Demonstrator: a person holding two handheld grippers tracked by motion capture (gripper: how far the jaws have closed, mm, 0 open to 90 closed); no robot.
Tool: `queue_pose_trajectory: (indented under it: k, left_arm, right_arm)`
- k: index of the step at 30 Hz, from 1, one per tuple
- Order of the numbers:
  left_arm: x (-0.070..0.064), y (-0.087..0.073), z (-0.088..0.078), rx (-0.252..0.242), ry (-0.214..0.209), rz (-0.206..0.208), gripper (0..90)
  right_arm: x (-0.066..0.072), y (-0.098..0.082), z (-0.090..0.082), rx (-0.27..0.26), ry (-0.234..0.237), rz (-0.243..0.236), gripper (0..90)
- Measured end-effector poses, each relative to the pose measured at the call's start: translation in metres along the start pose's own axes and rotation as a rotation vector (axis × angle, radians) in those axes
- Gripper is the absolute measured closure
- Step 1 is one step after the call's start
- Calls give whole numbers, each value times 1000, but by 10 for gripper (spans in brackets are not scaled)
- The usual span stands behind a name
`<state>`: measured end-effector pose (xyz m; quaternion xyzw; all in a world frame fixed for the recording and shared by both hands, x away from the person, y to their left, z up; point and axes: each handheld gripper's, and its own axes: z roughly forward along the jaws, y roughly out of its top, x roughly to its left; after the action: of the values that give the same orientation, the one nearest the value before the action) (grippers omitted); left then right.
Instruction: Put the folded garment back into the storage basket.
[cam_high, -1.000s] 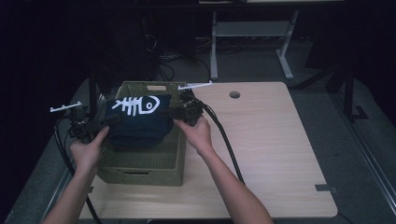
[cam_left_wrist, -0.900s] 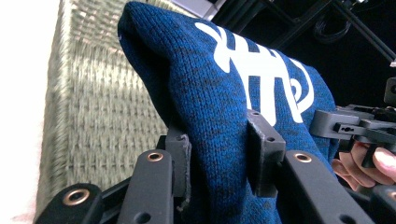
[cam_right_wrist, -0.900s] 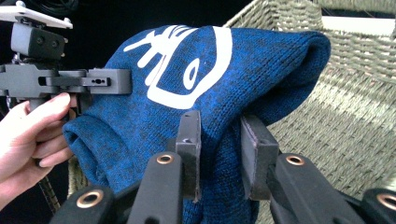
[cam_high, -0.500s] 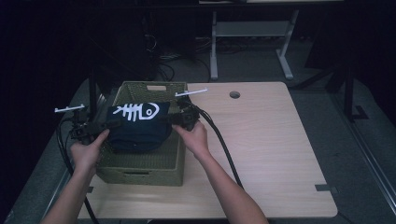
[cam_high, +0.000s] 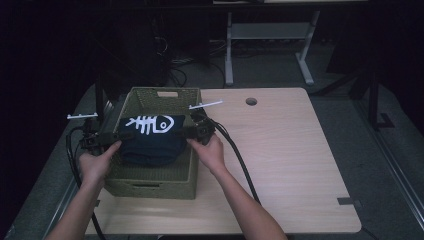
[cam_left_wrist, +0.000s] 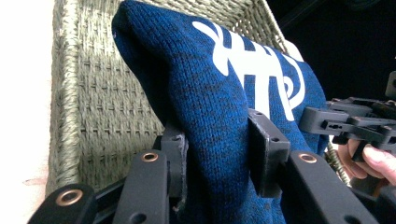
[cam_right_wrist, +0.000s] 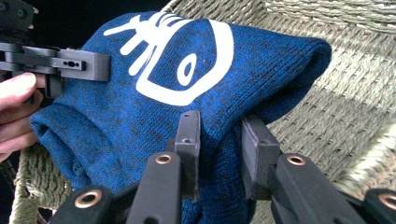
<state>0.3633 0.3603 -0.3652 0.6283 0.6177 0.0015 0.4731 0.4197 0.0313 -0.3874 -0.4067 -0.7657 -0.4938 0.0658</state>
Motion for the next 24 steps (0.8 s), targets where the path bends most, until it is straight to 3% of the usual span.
queue_pose_trajectory:
  k: [8,13,18,21,24]
  left_arm:
    - [0,-1,3,8,38,10,594]
    - [-1,0,1,-14,54,7,554]
    - [-1,1,2,-12,93,21,476]
    - [-3,1,3,-26,87,26,469]
    - [-6,4,1,-39,109,57,455]
  right_arm:
    - [1,-3,1,0,-9,2,688]
    - [2,-4,-2,-4,-22,1,644]
    - [7,-2,-9,-18,-56,-34,604]
    - [10,0,-14,-41,-68,-52,599]
    - [15,1,-18,-57,-64,-72,596]
